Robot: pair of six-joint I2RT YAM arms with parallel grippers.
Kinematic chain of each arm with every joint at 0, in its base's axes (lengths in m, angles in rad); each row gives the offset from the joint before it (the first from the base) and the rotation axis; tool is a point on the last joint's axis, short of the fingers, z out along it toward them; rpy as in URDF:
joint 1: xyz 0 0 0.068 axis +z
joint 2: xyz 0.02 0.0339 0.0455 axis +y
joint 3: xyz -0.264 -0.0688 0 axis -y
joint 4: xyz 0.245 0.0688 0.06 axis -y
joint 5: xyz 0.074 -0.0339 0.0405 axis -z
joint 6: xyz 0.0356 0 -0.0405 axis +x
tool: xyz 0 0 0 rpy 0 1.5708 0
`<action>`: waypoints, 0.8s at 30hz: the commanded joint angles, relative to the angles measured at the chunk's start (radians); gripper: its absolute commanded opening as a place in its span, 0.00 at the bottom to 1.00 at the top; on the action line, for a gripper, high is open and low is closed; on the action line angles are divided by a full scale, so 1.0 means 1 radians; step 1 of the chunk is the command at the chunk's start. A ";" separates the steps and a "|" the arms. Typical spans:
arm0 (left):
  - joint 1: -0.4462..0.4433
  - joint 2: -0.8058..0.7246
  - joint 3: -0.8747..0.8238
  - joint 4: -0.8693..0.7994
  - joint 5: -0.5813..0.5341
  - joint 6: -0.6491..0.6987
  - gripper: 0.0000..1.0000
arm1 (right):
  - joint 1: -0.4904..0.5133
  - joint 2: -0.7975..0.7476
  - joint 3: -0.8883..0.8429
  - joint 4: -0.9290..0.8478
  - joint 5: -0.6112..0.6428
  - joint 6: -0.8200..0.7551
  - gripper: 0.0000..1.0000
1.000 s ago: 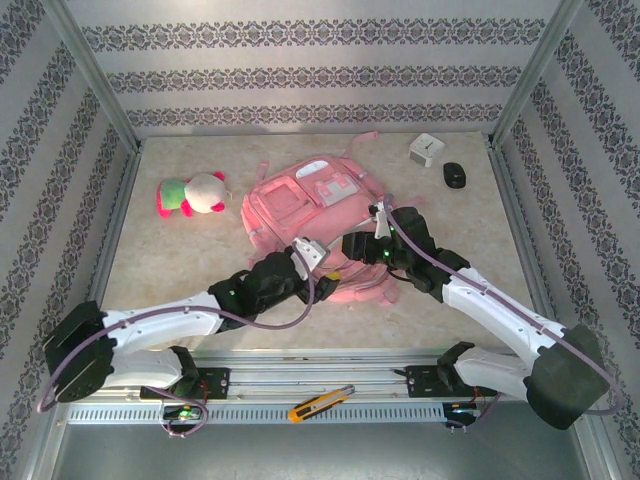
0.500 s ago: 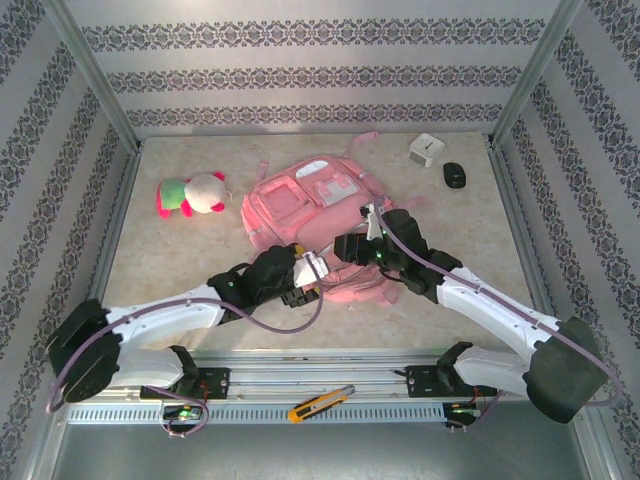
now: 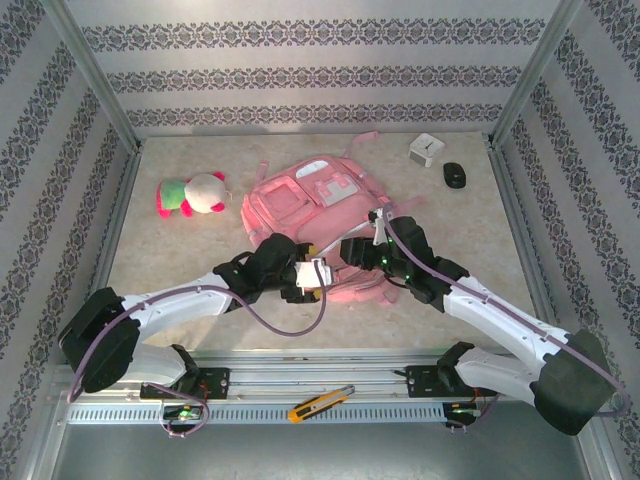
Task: Pack the student bag
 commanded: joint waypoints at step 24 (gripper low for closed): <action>0.053 0.178 0.015 0.268 0.054 0.101 0.78 | -0.070 -0.134 -0.128 -0.068 -0.064 0.105 0.48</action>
